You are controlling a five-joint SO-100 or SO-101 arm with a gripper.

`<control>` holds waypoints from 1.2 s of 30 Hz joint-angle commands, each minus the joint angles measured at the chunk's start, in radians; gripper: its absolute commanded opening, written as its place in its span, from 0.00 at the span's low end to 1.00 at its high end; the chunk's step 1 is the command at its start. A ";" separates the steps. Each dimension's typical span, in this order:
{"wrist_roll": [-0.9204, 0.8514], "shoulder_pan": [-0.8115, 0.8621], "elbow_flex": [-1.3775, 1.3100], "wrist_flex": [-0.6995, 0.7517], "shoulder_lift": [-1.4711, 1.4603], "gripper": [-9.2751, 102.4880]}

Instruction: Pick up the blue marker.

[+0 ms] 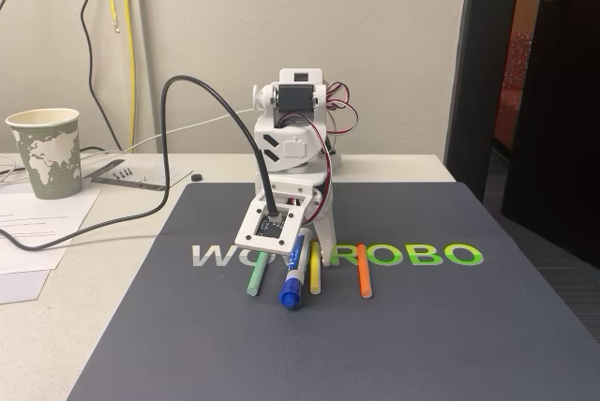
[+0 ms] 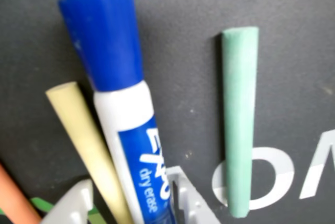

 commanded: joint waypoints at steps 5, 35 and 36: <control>0.008 -0.005 -0.041 0.175 0.012 0.26; 0.006 -0.003 -0.037 0.176 0.023 0.19; 0.006 -0.003 -0.037 0.176 0.025 0.19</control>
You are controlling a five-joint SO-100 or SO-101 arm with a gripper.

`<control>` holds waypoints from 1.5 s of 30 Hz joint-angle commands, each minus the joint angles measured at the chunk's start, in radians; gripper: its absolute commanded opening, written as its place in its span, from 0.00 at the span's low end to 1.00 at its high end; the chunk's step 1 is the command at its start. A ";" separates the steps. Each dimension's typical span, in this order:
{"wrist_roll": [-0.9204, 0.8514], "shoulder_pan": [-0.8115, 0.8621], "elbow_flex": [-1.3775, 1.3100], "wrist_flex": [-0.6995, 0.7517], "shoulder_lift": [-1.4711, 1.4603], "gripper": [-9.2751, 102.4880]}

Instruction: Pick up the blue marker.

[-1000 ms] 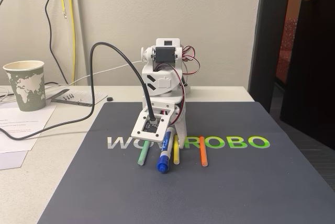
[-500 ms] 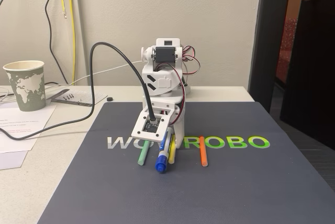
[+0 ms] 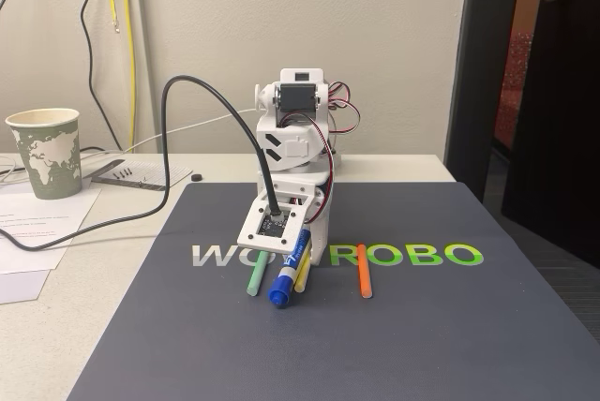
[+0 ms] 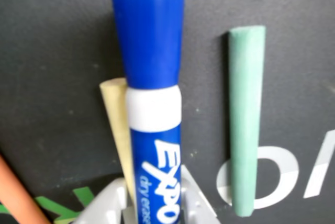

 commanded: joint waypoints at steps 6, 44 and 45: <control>-0.003 0.003 -0.035 0.176 0.026 0.17; -0.006 0.026 -0.043 0.175 0.138 0.13; -0.003 0.029 -0.043 0.175 0.149 0.13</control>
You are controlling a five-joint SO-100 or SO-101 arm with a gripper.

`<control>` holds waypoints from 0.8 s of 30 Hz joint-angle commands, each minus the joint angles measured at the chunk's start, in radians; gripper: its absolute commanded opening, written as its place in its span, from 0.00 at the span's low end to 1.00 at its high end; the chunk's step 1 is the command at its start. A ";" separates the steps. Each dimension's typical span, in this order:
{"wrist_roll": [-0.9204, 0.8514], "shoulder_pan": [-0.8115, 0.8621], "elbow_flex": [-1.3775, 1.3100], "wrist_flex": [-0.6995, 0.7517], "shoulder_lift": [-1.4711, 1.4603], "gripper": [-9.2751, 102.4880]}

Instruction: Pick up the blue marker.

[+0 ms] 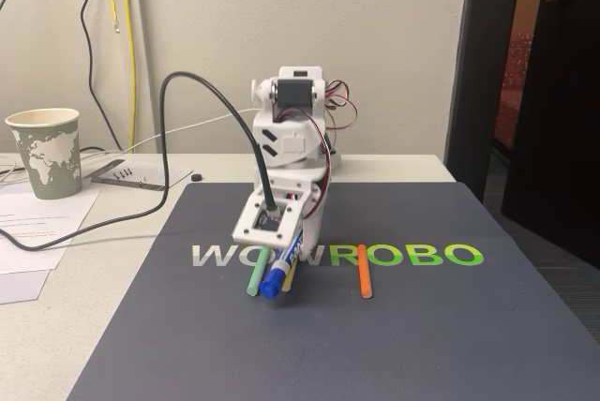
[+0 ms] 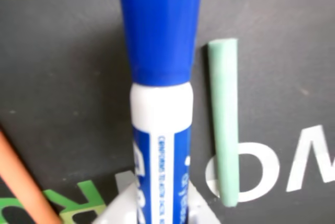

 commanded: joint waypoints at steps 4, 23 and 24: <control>0.025 0.020 -0.041 0.175 0.149 0.11; 0.308 0.002 0.161 0.176 0.598 0.10; 0.337 -0.006 0.156 0.176 0.612 0.10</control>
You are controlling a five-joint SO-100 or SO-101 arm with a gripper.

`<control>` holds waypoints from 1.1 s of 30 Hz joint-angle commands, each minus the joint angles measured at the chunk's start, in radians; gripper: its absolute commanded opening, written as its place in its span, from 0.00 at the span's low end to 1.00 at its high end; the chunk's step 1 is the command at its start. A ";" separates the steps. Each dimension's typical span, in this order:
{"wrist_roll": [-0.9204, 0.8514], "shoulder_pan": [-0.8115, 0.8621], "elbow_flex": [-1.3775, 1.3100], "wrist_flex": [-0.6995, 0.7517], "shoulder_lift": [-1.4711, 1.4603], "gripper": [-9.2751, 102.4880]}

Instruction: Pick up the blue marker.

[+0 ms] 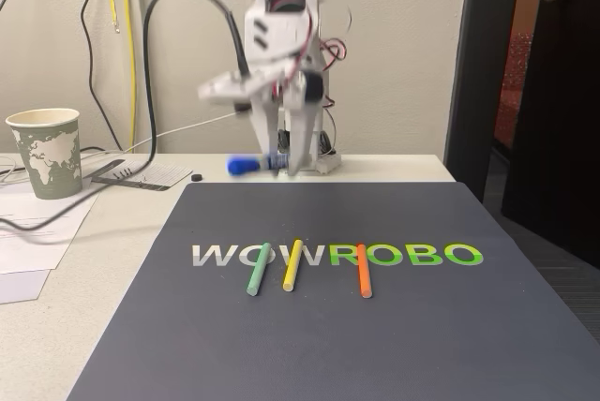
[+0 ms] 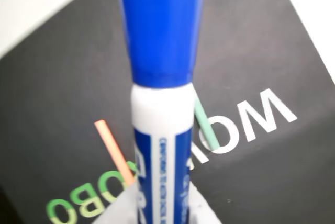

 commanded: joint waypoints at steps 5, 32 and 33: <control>0.210 -0.051 -0.017 0.175 0.179 0.10; 0.982 -0.066 -0.520 0.135 0.095 0.10; 0.992 -0.066 -0.520 0.130 0.097 0.10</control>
